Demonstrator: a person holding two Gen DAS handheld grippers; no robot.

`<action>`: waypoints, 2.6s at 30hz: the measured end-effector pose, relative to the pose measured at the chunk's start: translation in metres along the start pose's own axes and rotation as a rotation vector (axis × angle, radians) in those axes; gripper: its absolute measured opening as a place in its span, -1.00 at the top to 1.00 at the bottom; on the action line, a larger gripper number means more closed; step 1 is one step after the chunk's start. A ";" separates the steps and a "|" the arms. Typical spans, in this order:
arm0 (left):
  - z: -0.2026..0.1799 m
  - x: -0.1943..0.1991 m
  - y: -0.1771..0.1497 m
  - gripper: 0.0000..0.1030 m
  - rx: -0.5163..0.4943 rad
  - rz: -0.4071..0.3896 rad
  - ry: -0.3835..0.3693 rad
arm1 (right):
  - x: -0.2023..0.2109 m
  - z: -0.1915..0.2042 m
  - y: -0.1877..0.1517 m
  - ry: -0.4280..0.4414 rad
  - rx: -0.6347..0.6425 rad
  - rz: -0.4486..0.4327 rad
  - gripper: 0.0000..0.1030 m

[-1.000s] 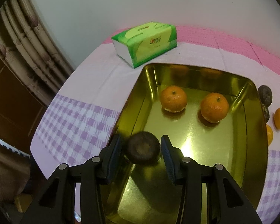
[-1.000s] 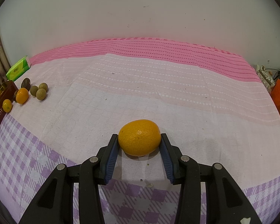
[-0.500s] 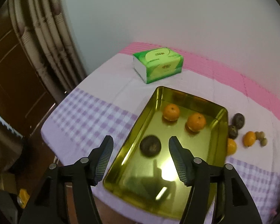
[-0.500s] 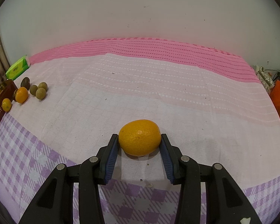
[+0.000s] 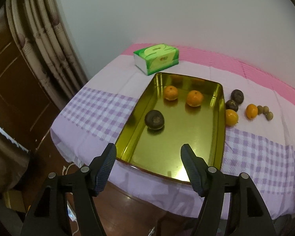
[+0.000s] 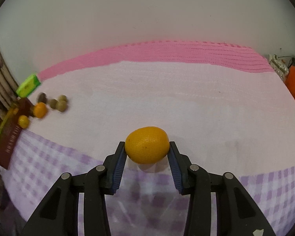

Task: Organize fruits
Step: 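Carry the yellow fruit with the right gripper over the gold tray, then lower the yellow fruit into the tray and open the right gripper, then move the right gripper back toward the remaining fruits on the cloth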

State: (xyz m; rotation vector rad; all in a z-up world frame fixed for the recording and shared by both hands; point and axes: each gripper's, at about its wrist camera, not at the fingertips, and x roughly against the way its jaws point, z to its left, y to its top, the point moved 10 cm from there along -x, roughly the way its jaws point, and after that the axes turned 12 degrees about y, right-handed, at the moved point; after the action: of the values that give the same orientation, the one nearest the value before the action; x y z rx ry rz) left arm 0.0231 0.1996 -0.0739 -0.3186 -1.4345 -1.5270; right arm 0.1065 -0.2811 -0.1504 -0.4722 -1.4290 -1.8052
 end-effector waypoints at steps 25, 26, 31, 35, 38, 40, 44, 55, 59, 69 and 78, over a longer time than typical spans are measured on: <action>0.037 -0.007 0.006 -0.47 0.157 0.005 0.012 | -0.051 0.390 0.026 0.526 0.499 0.150 0.23; 0.036 -0.008 0.006 -0.50 0.156 0.009 0.014 | -0.062 0.398 0.024 0.529 0.498 0.174 0.23; 0.036 -0.013 0.004 -0.58 0.127 0.018 0.053 | -0.109 0.419 0.012 0.481 0.481 0.272 0.23; 0.038 -0.014 0.004 -0.68 0.117 0.015 0.060 | -0.133 0.419 0.011 0.443 0.465 0.311 0.23; 0.040 -0.015 0.005 -0.70 0.119 0.013 0.061 | -0.150 0.416 0.010 0.418 0.434 0.343 0.23; 0.040 -0.017 0.005 -0.72 0.118 0.017 0.060 | -0.155 0.417 0.009 0.413 0.424 0.353 0.23; 0.038 -0.021 0.003 -0.73 0.117 0.040 0.050 | -0.162 0.425 0.006 0.398 0.448 0.370 0.23; 0.037 -0.026 0.000 -0.74 0.126 0.076 0.032 | -0.148 0.424 0.020 0.446 0.415 0.301 0.22; 0.037 -0.026 0.000 -0.75 0.127 0.076 0.031 | -0.129 0.413 0.028 0.475 0.368 0.242 0.21; 0.033 -0.023 0.000 -0.76 0.106 0.071 0.030 | -0.079 0.344 0.042 0.441 0.251 0.106 0.11; 0.033 -0.019 -0.001 -0.77 0.100 0.065 0.033 | -0.080 0.290 0.010 0.352 0.219 0.138 0.07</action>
State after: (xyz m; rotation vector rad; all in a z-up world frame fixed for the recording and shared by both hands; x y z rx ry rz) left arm 0.0181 0.2365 -0.0798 -0.2759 -1.4550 -1.3975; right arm 0.1150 0.0176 -0.1118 -0.1279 -1.2932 -1.5118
